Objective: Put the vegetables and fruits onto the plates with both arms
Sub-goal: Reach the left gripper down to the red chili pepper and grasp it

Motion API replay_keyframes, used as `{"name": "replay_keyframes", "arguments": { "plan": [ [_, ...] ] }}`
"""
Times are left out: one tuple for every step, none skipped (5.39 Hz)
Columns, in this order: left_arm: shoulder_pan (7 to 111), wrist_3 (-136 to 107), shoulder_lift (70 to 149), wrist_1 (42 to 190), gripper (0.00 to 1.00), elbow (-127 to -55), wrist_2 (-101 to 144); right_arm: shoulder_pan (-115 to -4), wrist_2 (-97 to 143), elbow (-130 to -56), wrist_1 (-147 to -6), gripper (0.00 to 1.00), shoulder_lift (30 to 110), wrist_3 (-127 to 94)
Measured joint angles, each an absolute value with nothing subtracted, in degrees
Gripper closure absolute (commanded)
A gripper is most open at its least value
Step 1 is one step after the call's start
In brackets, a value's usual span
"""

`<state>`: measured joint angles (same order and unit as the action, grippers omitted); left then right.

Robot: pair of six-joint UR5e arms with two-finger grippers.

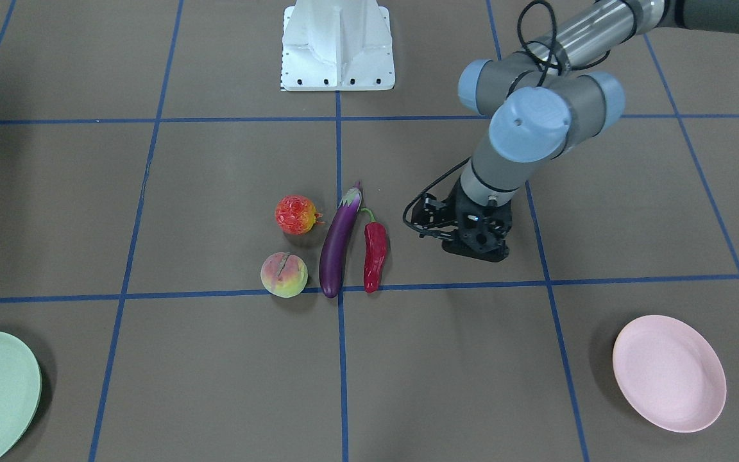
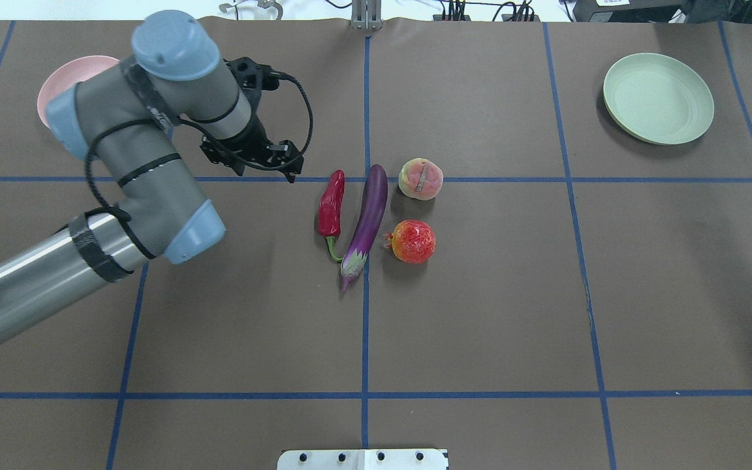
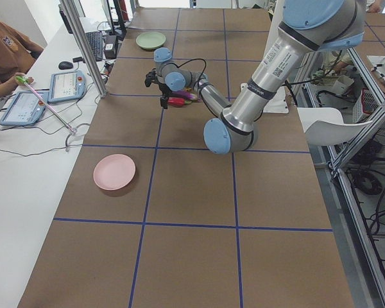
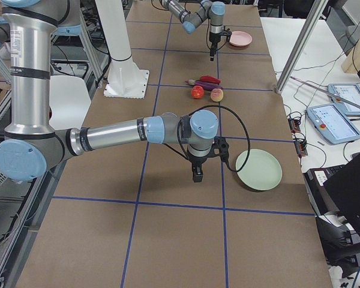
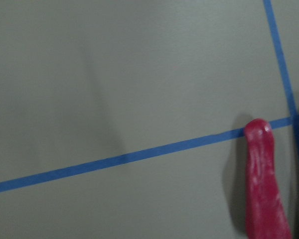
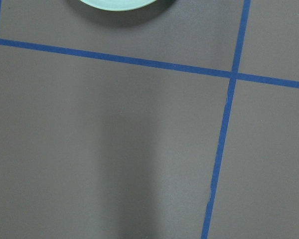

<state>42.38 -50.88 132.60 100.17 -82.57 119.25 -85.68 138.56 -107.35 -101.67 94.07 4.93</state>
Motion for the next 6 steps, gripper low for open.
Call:
{"name": "replay_keyframes", "arguments": {
  "plan": [
    [40.14,-53.71,137.05,102.26,0.02,-76.67,116.78,-84.81,138.49,-106.76,-101.62,0.00,92.88,4.27],
    [38.99,-55.02,140.86,103.40,0.10,-71.32,115.80,-84.54,138.51,-105.91,-101.55,0.00,92.18,4.06],
    [38.67,-55.37,142.41,104.68,0.14,-68.32,115.55,-84.49,138.45,-105.36,-101.52,0.00,91.93,4.01],
    [38.62,-55.41,142.74,106.37,0.21,-66.34,115.50,-84.47,138.43,-105.21,-101.51,0.00,91.77,3.97],
    [38.49,-55.39,142.72,107.57,0.25,-65.11,115.49,-84.47,138.43,-105.17,-101.51,0.00,91.67,3.96],
    [38.13,-55.38,142.64,107.95,0.38,-64.52,115.49,-84.46,138.43,-105.16,-101.51,0.00,91.62,3.96]
  ]
}}
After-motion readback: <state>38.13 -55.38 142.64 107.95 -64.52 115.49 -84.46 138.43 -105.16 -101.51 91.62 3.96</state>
